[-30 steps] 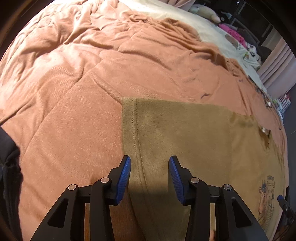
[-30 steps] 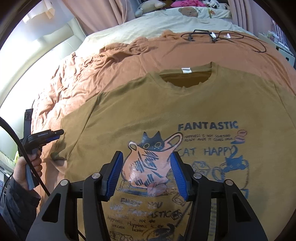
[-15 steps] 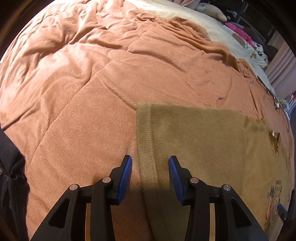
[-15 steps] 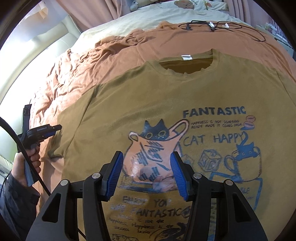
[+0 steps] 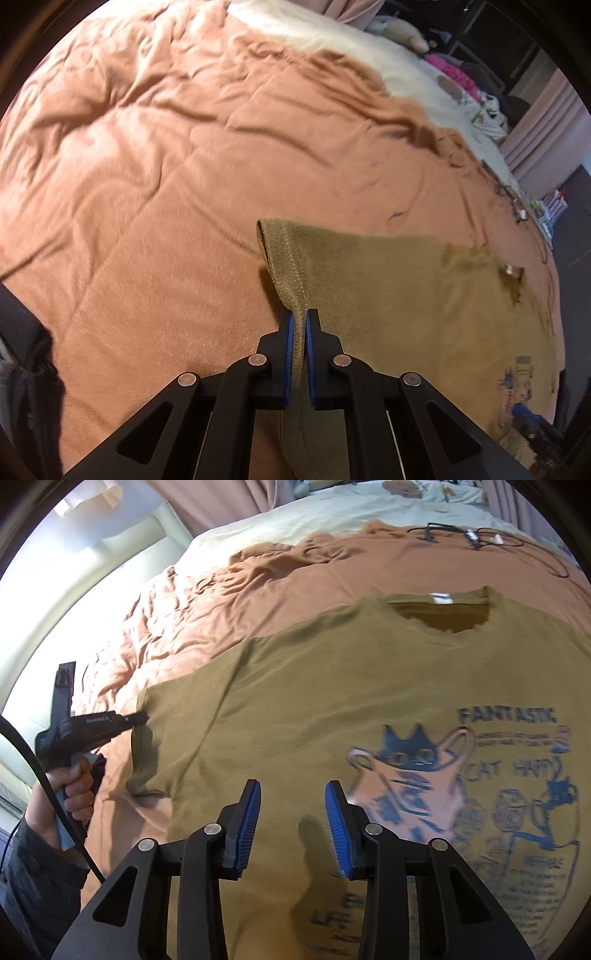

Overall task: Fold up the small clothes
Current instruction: 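Close the left gripper on the brown T-shirt sleeve, then lift the sleeve and fold it over the shirt body, open left gripper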

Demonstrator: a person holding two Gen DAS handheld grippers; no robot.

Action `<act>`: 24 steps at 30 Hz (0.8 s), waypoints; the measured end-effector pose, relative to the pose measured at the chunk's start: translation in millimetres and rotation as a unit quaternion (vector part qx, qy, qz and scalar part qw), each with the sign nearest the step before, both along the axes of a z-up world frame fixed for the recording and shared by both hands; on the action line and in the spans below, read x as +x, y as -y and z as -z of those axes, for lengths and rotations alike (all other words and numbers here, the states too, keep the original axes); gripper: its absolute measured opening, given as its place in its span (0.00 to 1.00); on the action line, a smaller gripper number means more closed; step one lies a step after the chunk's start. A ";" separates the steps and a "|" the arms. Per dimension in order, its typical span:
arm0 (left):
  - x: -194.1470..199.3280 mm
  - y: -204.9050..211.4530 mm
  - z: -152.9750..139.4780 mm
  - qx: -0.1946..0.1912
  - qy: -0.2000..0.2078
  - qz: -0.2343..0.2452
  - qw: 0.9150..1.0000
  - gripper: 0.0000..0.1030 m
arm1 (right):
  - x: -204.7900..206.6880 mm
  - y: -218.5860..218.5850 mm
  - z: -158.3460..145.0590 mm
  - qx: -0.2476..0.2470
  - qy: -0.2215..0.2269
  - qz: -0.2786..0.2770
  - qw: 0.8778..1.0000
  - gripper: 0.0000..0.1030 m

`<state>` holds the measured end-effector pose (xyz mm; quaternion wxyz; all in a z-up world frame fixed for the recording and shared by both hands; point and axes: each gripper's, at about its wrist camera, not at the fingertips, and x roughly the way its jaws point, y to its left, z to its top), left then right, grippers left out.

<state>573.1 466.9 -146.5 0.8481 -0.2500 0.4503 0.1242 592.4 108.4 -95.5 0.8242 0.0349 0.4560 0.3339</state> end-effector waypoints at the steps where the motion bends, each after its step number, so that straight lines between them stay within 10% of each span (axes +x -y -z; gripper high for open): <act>1: -0.7 2.7 -7.0 0.000 0.006 0.004 1.000 0.06 | 2.2 -3.1 0.8 0.005 -0.004 -0.003 1.000 0.28; 24: 8.9 79.4 -107.3 -0.004 0.071 0.083 0.994 0.06 | 44.5 -63.9 74.5 0.123 -0.149 -0.028 0.981 0.17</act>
